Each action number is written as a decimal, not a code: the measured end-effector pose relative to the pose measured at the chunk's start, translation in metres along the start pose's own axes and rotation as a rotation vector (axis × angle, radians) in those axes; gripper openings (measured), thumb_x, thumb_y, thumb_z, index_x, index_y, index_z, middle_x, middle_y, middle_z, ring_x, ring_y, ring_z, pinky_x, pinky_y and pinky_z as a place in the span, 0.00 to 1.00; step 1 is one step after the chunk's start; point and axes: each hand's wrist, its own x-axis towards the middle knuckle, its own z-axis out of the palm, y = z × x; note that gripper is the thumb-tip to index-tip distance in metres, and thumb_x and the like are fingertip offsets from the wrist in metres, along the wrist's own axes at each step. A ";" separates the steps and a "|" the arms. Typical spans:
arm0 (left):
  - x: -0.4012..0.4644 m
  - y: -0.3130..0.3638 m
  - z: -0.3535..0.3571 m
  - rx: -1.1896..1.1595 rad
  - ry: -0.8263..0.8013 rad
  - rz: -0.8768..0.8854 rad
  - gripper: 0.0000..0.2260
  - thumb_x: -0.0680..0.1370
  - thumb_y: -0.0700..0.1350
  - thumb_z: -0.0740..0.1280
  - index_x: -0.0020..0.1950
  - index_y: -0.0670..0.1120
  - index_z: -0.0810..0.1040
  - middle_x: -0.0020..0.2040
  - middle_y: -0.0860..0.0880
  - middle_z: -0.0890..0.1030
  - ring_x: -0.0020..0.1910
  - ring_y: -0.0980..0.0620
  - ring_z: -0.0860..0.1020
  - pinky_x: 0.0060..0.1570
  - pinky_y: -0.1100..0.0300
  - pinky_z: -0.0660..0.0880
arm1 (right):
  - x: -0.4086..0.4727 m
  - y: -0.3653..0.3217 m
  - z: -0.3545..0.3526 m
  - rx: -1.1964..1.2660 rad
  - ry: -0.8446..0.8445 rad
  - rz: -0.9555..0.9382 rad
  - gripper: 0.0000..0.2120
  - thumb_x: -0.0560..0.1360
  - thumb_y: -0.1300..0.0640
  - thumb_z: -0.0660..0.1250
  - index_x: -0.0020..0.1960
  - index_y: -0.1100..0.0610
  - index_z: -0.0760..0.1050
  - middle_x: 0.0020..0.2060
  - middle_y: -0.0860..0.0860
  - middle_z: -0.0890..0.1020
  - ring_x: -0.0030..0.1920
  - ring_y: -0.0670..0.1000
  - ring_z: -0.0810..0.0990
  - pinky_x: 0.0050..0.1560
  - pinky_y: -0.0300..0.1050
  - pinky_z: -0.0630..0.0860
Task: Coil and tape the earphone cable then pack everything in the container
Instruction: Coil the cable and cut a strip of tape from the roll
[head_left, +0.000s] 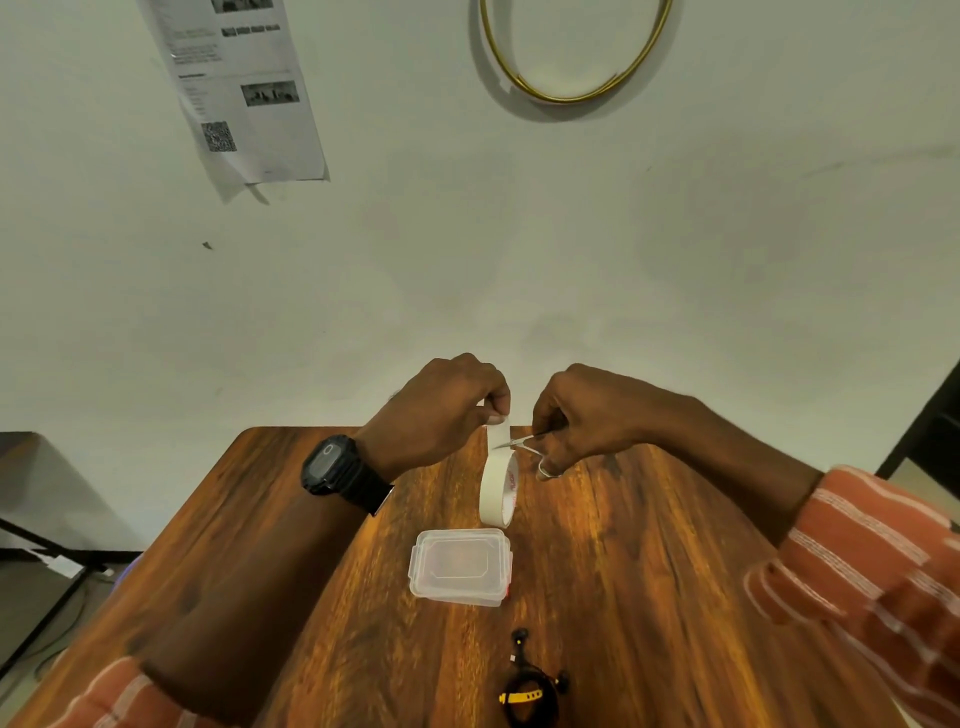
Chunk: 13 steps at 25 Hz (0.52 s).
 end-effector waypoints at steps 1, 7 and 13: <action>-0.001 -0.001 -0.001 0.002 0.004 0.003 0.03 0.76 0.40 0.70 0.47 0.47 0.80 0.45 0.51 0.83 0.45 0.53 0.77 0.48 0.52 0.77 | 0.001 0.000 0.000 0.004 -0.008 0.000 0.21 0.66 0.47 0.77 0.55 0.57 0.84 0.47 0.49 0.86 0.42 0.47 0.83 0.45 0.43 0.82; -0.002 -0.007 -0.003 -0.077 0.057 -0.045 0.03 0.77 0.40 0.69 0.47 0.48 0.79 0.45 0.55 0.81 0.45 0.56 0.76 0.49 0.56 0.76 | -0.004 0.006 0.005 0.202 -0.014 -0.055 0.09 0.69 0.53 0.77 0.48 0.55 0.85 0.37 0.45 0.84 0.36 0.44 0.82 0.39 0.36 0.75; -0.009 -0.003 0.022 -0.261 0.122 -0.172 0.03 0.78 0.41 0.68 0.47 0.48 0.78 0.44 0.57 0.79 0.45 0.61 0.77 0.50 0.57 0.77 | -0.038 0.044 0.087 1.092 -0.054 0.093 0.13 0.74 0.64 0.71 0.58 0.61 0.82 0.44 0.56 0.86 0.46 0.56 0.84 0.49 0.48 0.83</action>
